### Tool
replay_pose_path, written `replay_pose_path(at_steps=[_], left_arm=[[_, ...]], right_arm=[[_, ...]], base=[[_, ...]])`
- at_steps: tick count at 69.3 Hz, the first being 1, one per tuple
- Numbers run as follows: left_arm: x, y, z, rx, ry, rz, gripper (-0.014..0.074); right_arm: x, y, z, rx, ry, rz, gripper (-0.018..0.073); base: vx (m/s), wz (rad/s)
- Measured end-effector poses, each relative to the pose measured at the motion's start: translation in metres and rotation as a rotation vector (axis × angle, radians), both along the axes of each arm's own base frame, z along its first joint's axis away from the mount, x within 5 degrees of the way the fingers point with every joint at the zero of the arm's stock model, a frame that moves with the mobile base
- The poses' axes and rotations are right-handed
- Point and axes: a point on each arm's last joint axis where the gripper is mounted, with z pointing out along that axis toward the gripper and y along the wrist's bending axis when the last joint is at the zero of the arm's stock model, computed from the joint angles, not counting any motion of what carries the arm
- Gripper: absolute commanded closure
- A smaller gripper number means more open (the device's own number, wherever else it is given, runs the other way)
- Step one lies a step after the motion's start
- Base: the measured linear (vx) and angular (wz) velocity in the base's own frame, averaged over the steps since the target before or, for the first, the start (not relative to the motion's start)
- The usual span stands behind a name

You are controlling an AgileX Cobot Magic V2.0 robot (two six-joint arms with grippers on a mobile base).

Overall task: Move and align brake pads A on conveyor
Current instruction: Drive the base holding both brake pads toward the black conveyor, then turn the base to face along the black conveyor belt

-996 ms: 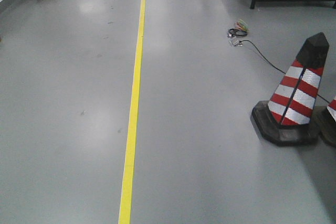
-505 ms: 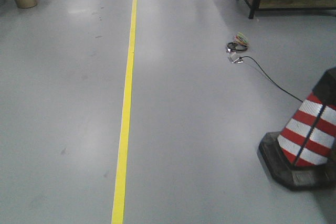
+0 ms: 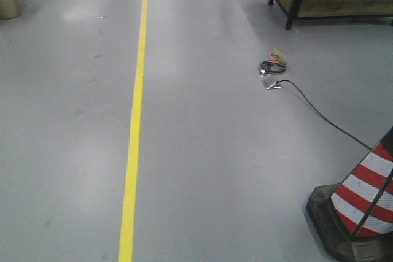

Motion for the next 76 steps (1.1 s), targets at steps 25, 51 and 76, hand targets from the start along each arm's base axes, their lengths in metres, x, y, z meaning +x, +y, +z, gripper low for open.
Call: replay_pose_path(at_steps=[25, 51, 76], left_arm=[[0.0000, 0.0001, 0.0000, 0.001, 0.000, 0.000, 0.0603], [0.0000, 0.0001, 0.0000, 0.001, 0.000, 0.000, 0.0603], [0.0000, 0.0001, 0.0000, 0.001, 0.000, 0.000, 0.0603]], right_arm=[[0.0000, 0.0000, 0.0000, 0.001, 0.000, 0.000, 0.0569], [0.0000, 0.0000, 0.0000, 0.000, 0.000, 0.000, 0.0569], [0.0000, 0.0000, 0.0001, 0.000, -0.001, 0.000, 0.0569]], base=[[0.35, -0.65], [0.25, -0.93], [0.20, -0.80]])
